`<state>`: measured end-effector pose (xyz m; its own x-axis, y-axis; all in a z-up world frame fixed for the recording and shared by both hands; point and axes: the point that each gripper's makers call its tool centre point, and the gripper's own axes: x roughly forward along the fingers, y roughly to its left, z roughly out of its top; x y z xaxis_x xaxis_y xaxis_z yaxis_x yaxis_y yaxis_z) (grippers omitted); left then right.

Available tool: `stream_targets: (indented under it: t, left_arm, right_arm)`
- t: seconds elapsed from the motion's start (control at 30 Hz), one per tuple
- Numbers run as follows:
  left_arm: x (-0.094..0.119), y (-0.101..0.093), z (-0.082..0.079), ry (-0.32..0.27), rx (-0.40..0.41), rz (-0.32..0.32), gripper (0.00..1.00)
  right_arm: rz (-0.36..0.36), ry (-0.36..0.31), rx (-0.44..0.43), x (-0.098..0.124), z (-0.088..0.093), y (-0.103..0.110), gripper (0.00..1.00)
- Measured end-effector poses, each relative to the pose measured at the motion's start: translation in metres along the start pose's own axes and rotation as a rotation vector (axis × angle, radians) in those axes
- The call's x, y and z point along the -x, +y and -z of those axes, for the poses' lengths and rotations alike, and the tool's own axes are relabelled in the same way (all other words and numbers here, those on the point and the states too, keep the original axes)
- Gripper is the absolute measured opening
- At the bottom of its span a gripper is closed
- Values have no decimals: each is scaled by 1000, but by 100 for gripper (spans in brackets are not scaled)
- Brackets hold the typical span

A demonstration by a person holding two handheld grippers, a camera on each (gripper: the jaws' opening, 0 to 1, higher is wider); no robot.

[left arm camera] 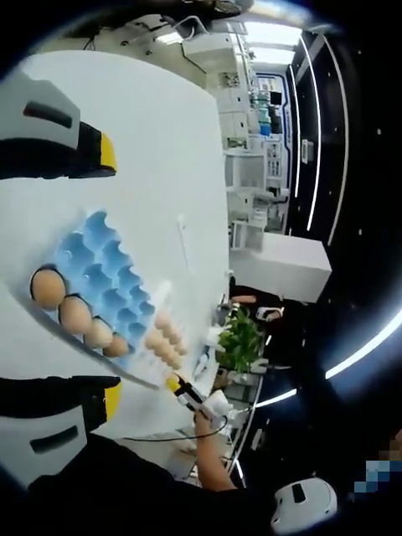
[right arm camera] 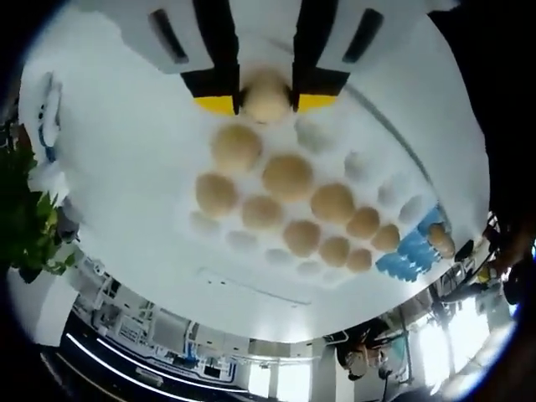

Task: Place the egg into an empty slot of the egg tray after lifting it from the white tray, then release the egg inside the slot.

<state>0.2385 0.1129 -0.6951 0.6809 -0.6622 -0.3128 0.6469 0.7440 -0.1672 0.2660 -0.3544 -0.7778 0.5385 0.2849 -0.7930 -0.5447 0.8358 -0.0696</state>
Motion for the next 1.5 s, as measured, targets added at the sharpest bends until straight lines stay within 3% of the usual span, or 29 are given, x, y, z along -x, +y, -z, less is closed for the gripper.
stream_targets:
  t: [0.13, 0.43, 0.77, 1.0, 1.5]
  left_arm:
    - [1, 0, -3, -13, -7, 0, 100]
    - [2, 0, -2, -13, -16, -7, 100]
    - [3, 1, -2, -16, -21, -4, 96]
    - [2, 2, -1, -10, -21, -7, 96]
    - [5, 3, 1, -5, -21, -10, 93]
  right_arm:
    - [14, -53, 17, 13, -13, 1, 23]
    - [-7, -78, 94, 25, -30, 17, 23]
    - [-61, -134, 151, 23, -56, 43, 23]
    - [-143, -177, 223, 19, -80, 80, 23]
    - [-243, -192, 298, 11, -94, 120, 23]
